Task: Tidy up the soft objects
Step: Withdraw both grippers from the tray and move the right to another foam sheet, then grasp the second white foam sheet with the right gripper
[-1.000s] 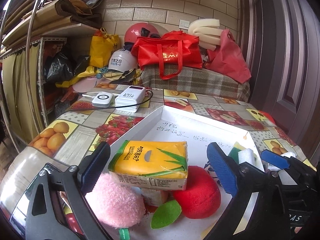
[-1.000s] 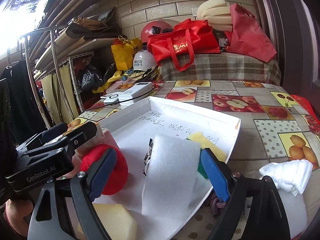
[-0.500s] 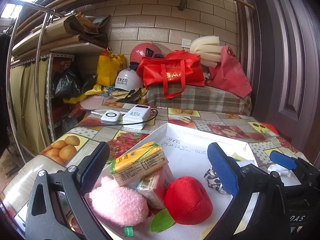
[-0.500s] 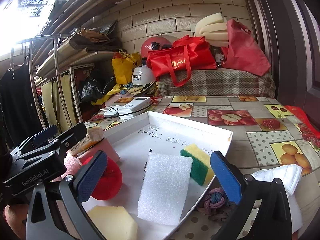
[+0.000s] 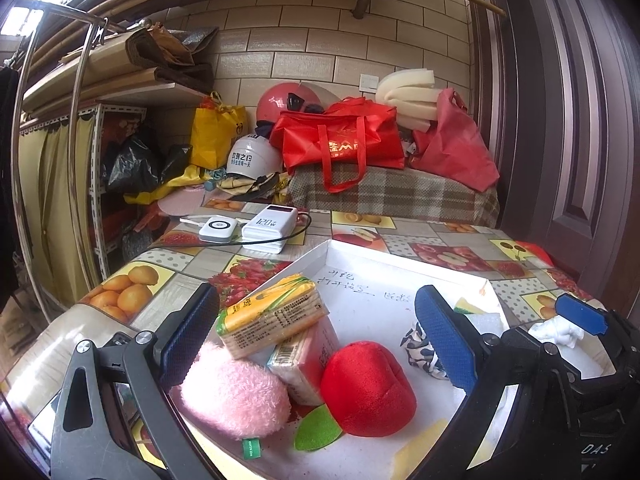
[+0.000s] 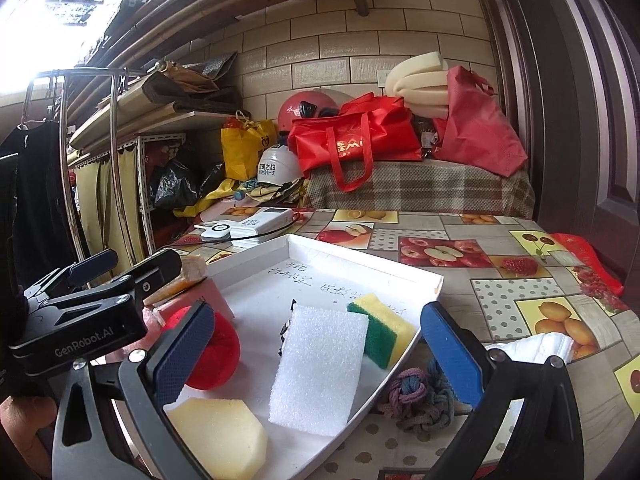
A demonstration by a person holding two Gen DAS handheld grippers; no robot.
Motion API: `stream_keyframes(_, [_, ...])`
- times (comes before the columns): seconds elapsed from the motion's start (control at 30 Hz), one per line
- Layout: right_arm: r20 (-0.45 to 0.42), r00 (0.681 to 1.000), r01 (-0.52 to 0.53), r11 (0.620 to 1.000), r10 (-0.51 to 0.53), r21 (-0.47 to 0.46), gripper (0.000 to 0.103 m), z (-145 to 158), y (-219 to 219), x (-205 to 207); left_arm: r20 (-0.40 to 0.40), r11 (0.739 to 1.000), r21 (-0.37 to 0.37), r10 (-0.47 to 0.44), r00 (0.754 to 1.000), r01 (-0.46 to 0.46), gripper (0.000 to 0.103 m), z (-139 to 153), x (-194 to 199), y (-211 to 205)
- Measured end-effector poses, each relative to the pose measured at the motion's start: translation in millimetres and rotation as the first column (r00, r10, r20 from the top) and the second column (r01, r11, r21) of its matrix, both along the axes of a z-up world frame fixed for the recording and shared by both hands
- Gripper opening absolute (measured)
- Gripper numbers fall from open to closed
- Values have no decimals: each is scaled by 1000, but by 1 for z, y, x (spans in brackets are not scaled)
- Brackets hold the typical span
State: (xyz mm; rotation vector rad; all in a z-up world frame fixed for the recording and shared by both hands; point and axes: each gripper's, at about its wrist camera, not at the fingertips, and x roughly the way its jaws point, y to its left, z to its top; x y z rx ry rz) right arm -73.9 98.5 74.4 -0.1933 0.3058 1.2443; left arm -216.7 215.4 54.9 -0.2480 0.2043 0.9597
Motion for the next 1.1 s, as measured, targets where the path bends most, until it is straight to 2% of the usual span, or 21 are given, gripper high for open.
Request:
stream_keyframes(0.17, [23,999,43,999,-43,-2,103,1,-10,-2,-20,1000,13,-23,1000,23,99,1,5,-9])
stream_keyframes(0.37, [-28,999,36,999,-35,27,103,2,-33,10,-14,999,7,-45,999,46,99,1,4,-11])
stream_keyframes(0.57, [-38,988,146,989,-147,-9,103,3,-86,49,-20,990,6,-139,990,139,99,1,11,-23])
stream_keyframes(0.67, [-67,970,228,972,-232,-56,103,1,-119,80,-55,978,35,-205,977,207,99,2,21,-37])
stream_keyframes(0.77, [-109,950,276,949,-294,-151,103,-6,-137,111,-86,960,45,-272,958,277,99,2,31,-51])
stream_keyframes(0.87, [-146,943,264,940,-298,-215,103,-12,-137,125,-103,945,49,-317,943,323,99,3,39,-62])
stream_keyframes(0.93, [-160,953,205,938,-256,-279,103,-20,-123,126,-118,940,59,-328,937,336,99,4,42,-68])
stream_keyframes(1.1, [-128,971,144,921,-202,-362,103,-30,-87,123,-139,938,61,-331,933,341,99,4,49,-75])
